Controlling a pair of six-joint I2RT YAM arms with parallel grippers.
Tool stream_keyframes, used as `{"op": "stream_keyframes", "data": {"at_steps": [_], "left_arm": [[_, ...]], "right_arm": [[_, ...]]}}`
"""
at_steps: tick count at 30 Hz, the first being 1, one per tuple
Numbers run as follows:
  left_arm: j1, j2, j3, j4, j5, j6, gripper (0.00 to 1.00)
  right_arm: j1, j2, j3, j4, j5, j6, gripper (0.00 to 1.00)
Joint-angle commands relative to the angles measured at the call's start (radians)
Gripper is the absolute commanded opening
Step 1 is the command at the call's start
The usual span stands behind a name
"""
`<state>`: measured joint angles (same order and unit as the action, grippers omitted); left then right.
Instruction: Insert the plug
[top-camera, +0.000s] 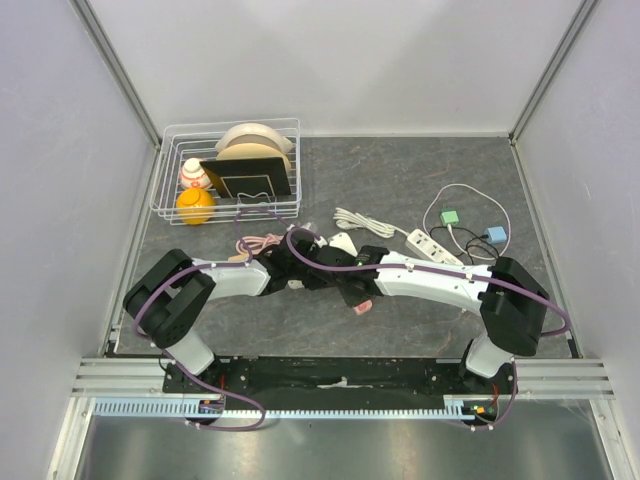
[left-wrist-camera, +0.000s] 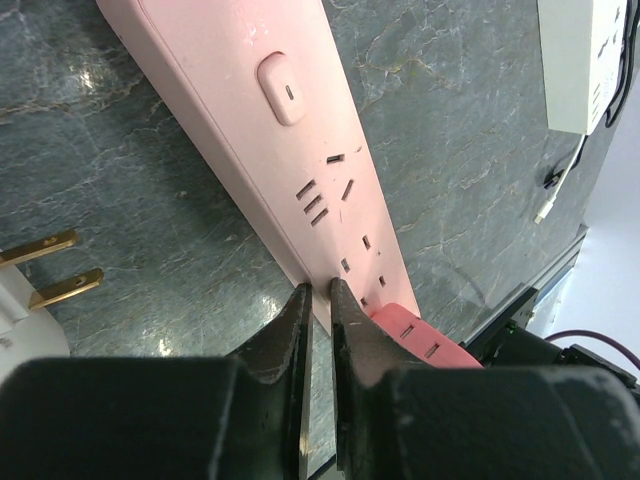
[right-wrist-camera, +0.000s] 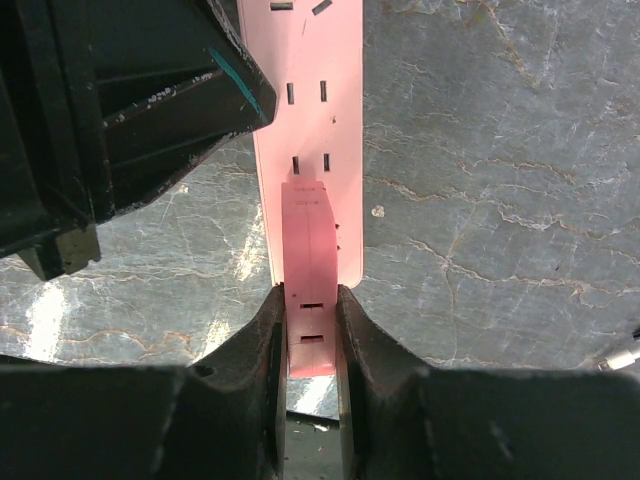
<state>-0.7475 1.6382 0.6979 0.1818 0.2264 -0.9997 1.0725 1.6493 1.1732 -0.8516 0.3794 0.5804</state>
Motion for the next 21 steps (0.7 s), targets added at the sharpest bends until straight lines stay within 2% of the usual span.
{"op": "stream_keyframes", "data": {"at_steps": [1, 2, 3, 5, 6, 8, 9, 12, 16, 18, 19, 21], "left_arm": [[-0.056, 0.043, -0.008, 0.039, -0.009, -0.03, 0.17], [-0.056, 0.032, -0.008, 0.038, -0.013, -0.03, 0.18], [-0.056, 0.026, -0.006, 0.033, -0.016, -0.03, 0.2], [-0.056, 0.018, -0.001, 0.027, -0.022, -0.028, 0.23], [-0.056, 0.012, 0.002, 0.021, -0.024, -0.027, 0.24], [-0.056, 0.006, 0.011, 0.01, -0.032, -0.022, 0.27], [-0.055, 0.002, 0.015, 0.004, -0.036, -0.02, 0.28], [-0.056, -0.023, 0.032, -0.024, -0.056, -0.01, 0.33], [-0.053, -0.087, 0.063, -0.117, -0.113, 0.021, 0.47], [-0.05, -0.123, 0.086, -0.163, -0.179, 0.051, 0.52], [-0.046, -0.167, 0.092, -0.201, -0.202, 0.064, 0.6], [-0.041, -0.214, 0.106, -0.283, -0.283, 0.097, 0.67]], "right_arm": [[-0.013, 0.029, -0.032, -0.056, 0.029, 0.024, 0.15], [-0.013, 0.02, -0.027, -0.053, 0.032, 0.024, 0.22], [-0.013, 0.009, -0.024, -0.052, 0.036, 0.022, 0.35], [-0.013, -0.022, -0.011, -0.05, 0.042, 0.022, 0.46], [-0.013, -0.032, -0.007, -0.05, 0.047, 0.022, 0.58], [-0.013, -0.062, 0.005, -0.05, 0.061, 0.032, 0.68], [-0.013, -0.086, 0.009, -0.047, 0.078, 0.035, 0.77], [-0.013, -0.138, 0.019, -0.037, 0.104, 0.039, 0.88], [-0.013, -0.221, 0.005, -0.006, 0.119, 0.035, 0.97], [-0.013, -0.278, -0.007, 0.017, 0.127, 0.033, 0.98], [-0.013, -0.298, -0.023, 0.025, 0.139, 0.035, 0.98], [-0.013, -0.356, -0.041, 0.052, 0.147, 0.033, 0.98]]}}
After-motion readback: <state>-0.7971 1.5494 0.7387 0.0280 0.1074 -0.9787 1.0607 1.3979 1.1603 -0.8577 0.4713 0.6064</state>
